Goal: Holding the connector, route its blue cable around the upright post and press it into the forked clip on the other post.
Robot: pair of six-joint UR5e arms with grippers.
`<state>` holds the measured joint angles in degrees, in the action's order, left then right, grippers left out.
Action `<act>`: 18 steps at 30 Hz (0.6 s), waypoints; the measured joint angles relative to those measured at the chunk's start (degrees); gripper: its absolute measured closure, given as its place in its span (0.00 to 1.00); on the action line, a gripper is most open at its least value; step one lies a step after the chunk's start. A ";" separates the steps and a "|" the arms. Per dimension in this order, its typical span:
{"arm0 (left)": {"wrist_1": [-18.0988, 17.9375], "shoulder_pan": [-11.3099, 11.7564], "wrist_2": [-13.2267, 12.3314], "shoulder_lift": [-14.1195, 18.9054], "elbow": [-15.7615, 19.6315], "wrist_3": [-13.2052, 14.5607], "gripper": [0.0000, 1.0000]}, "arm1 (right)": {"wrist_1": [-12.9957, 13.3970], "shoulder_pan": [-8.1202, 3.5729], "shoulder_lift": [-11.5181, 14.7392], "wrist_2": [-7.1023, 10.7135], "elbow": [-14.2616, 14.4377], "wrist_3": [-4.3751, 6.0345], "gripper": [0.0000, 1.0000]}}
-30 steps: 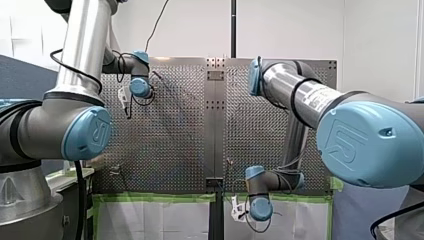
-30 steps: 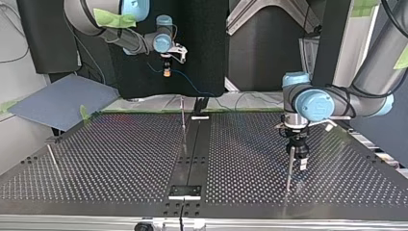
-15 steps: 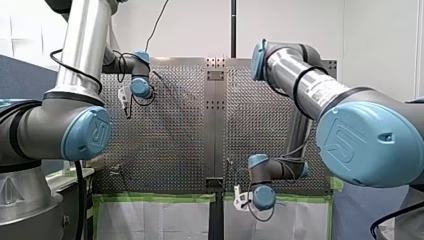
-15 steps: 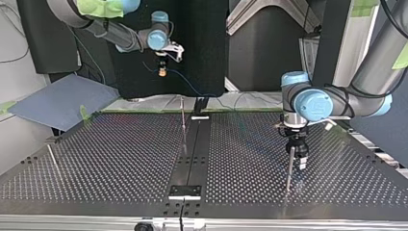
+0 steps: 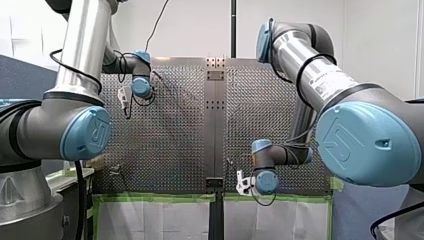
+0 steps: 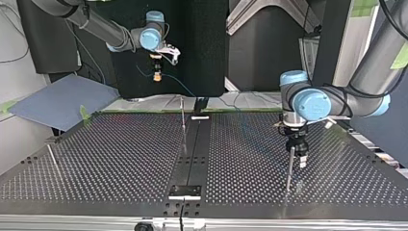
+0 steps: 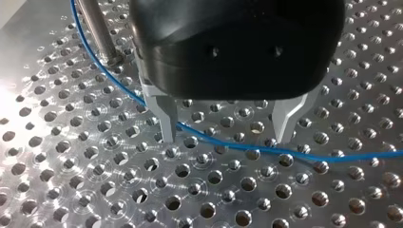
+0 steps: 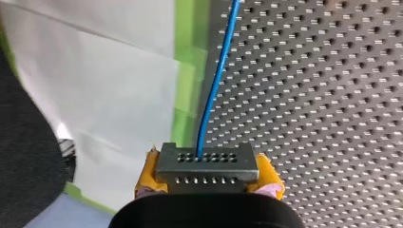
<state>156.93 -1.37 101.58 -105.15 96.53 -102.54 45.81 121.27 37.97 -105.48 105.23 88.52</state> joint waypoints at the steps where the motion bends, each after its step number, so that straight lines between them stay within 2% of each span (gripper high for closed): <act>1: 0.06 -0.04 0.09 0.00 0.00 0.07 0.00 | 0.00 -0.01 0.43 0.21 0.01 -0.18 1.00; 5: 0.25 -0.12 0.61 0.00 -0.02 0.44 0.00 | -0.07 -0.02 2.67 1.06 0.05 -0.60 1.00; 12: 0.67 -0.14 1.42 0.00 -0.03 0.78 0.00 | 1.25 -0.15 5.97 1.94 1.29 -0.57 1.00; 18: 0.93 -0.14 1.94 0.00 -0.03 1.17 0.00 | 3.34 -0.89 7.21 2.76 2.62 -0.34 1.00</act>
<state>157.86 -1.52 103.52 -105.14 96.49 -101.37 49.15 120.39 45.18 -102.72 107.85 88.18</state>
